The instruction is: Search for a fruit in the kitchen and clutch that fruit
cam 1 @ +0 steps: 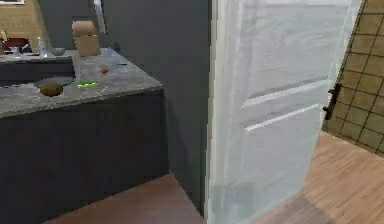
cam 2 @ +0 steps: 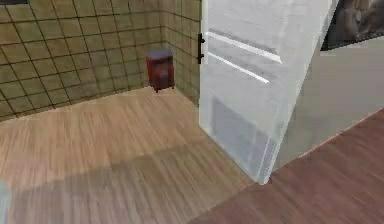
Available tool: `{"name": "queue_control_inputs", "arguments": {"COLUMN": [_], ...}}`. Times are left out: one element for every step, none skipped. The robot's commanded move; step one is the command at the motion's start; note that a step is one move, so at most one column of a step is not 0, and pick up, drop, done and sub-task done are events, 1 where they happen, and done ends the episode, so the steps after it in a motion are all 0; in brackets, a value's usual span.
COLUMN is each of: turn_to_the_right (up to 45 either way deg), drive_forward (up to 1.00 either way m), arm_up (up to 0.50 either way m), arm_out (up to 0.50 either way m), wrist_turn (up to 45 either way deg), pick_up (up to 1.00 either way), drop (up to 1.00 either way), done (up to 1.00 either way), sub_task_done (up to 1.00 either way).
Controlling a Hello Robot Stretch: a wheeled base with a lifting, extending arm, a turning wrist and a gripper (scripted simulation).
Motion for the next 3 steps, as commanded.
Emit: {"name": "queue_control_inputs", "arguments": {"turn_to_the_right": [-45.0,-3.0,0.0], "drive_forward": [0.00,0.00,0.90], "arm_up": [0.00,0.00,0.00], "arm_out": [0.00,0.00,0.00], "wrist_turn": [0.0,0.0,0.0], "pick_up": [0.00,0.00,0.00], "drop": [0.00,0.00,0.00], "done": [0.00,0.00,0.00], "sub_task_done": [0.00,0.00,0.00]}}
